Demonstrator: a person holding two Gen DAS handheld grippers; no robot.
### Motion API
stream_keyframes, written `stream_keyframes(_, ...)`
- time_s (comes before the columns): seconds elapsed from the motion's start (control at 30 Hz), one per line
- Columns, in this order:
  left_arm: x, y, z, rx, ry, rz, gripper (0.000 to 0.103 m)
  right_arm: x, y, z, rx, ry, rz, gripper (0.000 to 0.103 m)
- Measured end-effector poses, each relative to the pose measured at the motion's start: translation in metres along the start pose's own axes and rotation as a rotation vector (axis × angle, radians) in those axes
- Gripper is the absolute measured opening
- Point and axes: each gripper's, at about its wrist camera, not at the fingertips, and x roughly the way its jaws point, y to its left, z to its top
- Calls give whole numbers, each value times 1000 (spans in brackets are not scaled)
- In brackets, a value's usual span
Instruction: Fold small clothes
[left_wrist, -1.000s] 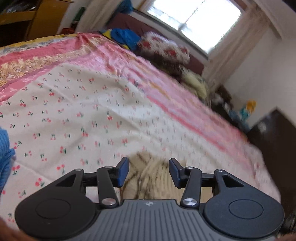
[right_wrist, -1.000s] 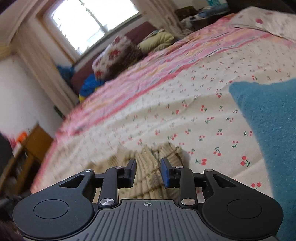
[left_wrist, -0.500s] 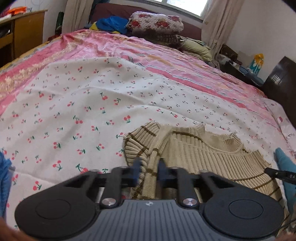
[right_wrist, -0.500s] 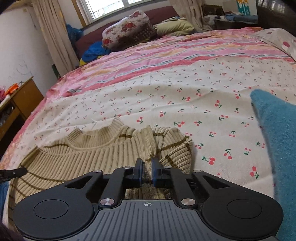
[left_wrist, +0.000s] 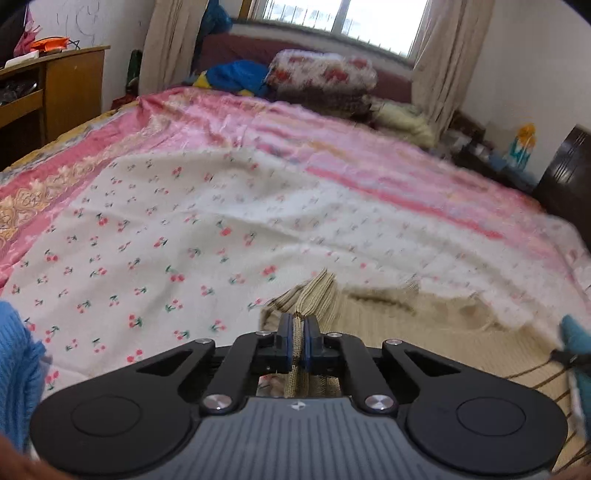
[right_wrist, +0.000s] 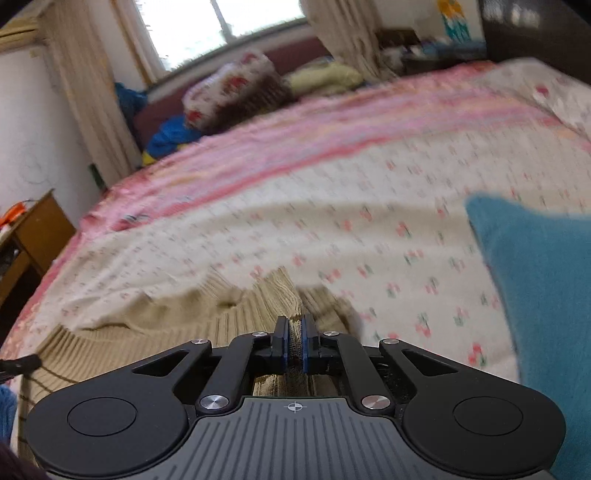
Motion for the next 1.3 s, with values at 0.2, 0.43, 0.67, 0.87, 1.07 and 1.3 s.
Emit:
stream_keyframes(0.2,-14,-6,16,2,-77,-45,13,-30,-12,9,75,-131,67,6)
stream_keyframes(0.43,28,3,1,0,31,67,14,11,-7,-7,10,-15,-54,6)
stream_keyframes(0.67,12,13,2,-47,6,53,19,-2,-3,-1,-22,-37,-75,13)
stream_keyframes(0.87,-38,19,-4,-56,-61,45,20,-52,14,-12,-82,-121,-38,13)
stream_keyframes(1.07,-69,1,-59,-3,-27,-1,21,-77,26,-54,-134,-87,57,13)
stream_keyframes(1.3,-48,9,-86,-17,66,44,26,-56,8,-73,-98,-3,-2,4)
